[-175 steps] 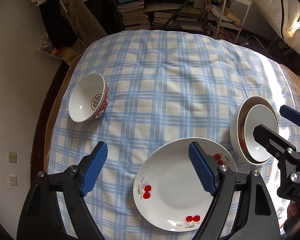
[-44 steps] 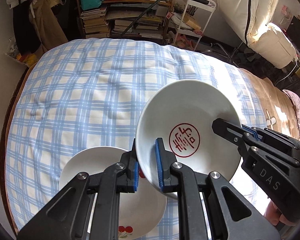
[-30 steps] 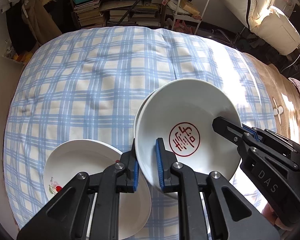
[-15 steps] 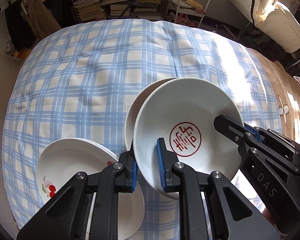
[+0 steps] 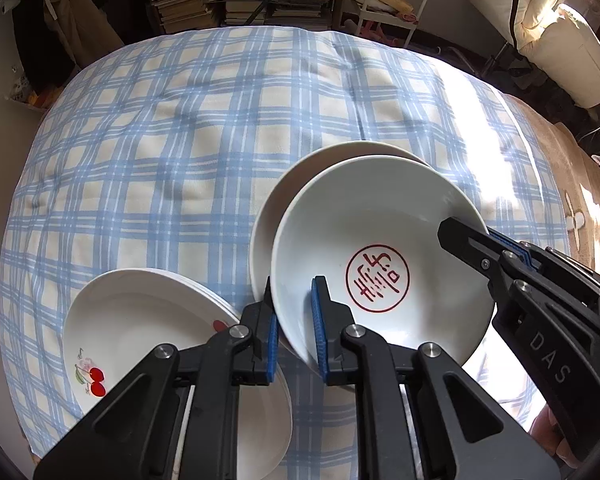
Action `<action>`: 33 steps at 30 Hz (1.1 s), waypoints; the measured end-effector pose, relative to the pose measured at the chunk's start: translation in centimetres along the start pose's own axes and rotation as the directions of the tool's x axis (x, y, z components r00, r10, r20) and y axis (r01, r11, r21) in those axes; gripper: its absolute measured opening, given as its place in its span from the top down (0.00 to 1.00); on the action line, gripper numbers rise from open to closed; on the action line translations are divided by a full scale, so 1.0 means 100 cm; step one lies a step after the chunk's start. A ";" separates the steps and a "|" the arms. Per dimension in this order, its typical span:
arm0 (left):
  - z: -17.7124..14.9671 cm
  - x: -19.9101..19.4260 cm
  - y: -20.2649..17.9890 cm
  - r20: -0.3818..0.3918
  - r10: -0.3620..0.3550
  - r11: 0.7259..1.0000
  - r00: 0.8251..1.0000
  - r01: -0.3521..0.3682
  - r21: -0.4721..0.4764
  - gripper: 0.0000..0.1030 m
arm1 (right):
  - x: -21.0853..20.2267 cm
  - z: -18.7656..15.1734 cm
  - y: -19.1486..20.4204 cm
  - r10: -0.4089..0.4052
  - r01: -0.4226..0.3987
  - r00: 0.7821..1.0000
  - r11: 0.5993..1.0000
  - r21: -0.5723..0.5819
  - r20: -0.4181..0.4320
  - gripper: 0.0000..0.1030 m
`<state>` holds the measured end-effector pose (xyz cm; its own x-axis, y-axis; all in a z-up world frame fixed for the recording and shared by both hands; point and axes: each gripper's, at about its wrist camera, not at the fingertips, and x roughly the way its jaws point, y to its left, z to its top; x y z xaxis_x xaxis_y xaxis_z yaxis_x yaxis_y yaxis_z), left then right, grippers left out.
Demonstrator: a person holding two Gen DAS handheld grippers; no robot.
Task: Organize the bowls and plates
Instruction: 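Lower the character-print bowl into the nested bowls with both grippers, then open both grippers and pull them back from the bowl stack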
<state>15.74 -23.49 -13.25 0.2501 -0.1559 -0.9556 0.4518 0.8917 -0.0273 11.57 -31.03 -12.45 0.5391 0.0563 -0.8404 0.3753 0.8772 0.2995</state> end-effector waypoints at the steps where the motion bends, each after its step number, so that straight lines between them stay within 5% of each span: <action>1: 0.000 0.000 -0.001 0.001 0.001 1.000 1.000 -0.001 0.005 0.85 | 0.000 0.001 0.000 -0.004 0.004 1.000 1.000 -0.004 0.001 0.92; 12: 0.001 -0.012 -0.007 0.040 0.031 0.998 0.999 -0.033 0.058 0.85 | -0.003 0.005 -0.007 0.008 -0.009 1.000 0.999 0.041 0.015 0.88; 26: 0.003 -0.025 0.018 0.028 0.053 0.999 0.998 -0.053 0.003 0.78 | -0.019 0.005 -0.014 0.062 -0.064 0.997 0.996 0.058 0.039 0.82; 29: 0.006 -0.025 0.029 0.018 0.086 0.996 0.996 -0.086 -0.004 0.69 | -0.025 0.005 -0.021 0.052 -0.054 0.998 0.996 0.069 0.040 0.66; 31: 0.007 -0.024 0.035 0.016 0.115 0.993 0.993 -0.115 -0.001 0.61 | -0.028 0.005 -0.028 0.041 -0.044 0.998 0.996 0.083 0.048 0.45; 33: 0.007 -0.022 0.039 0.019 0.138 0.990 0.990 -0.138 0.004 0.57 | -0.031 0.005 -0.035 0.029 -0.034 0.998 0.994 0.101 0.053 0.37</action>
<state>17.53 -19.98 -11.00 0.3263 -0.0396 -0.9444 0.4167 0.9028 0.1061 9.02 -34.50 -10.68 0.5890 0.0562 -0.8062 0.4311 0.8219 0.3723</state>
